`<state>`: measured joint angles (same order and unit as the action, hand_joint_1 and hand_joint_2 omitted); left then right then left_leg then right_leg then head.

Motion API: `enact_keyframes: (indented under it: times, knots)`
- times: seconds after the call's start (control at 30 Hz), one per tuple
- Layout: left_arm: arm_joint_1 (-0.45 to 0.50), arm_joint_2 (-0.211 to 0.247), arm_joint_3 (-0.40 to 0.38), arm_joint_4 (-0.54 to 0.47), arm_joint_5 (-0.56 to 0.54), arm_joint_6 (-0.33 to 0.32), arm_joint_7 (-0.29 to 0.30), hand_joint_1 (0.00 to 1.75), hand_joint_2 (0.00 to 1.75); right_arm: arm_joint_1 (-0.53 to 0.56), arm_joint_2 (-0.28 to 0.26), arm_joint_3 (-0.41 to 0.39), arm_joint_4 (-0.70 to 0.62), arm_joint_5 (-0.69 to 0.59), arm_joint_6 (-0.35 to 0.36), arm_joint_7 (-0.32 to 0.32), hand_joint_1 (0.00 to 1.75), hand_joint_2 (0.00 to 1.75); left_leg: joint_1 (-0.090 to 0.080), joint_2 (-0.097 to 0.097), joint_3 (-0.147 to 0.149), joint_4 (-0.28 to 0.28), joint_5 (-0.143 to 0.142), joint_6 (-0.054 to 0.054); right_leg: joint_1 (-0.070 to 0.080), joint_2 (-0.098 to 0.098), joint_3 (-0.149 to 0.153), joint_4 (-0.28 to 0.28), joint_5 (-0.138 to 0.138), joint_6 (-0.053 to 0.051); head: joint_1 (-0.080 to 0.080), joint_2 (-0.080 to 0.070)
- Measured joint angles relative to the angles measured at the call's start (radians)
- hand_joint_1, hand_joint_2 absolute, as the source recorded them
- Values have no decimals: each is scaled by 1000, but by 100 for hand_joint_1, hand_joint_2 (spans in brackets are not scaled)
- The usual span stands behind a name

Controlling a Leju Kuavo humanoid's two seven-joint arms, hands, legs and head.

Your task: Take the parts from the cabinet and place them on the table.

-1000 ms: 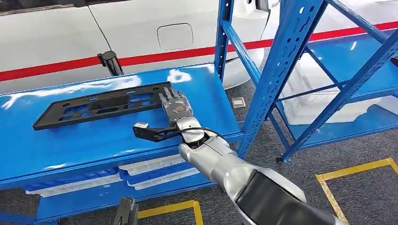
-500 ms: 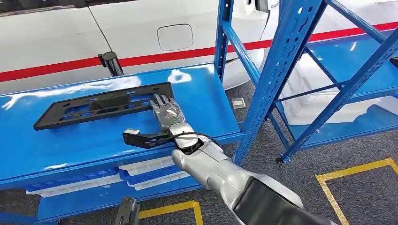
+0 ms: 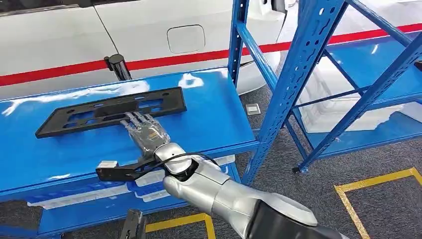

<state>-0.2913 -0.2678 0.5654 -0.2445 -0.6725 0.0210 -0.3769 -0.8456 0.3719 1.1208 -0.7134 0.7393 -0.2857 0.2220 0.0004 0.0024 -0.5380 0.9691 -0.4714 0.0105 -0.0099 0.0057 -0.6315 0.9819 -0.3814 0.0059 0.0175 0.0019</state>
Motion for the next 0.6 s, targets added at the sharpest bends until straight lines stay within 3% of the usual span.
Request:
enact_keyframes:
  times: [0.6]
  knots:
    - [3, 0, 2, 0, -17, 47, -57, 0, 0, -1, 0, 97, -63, -27, -5, -7, 0, 175, 0, 0, 0, 1, -1, 1, -1, 0, 1, -1, 0, 0, 0, 0]
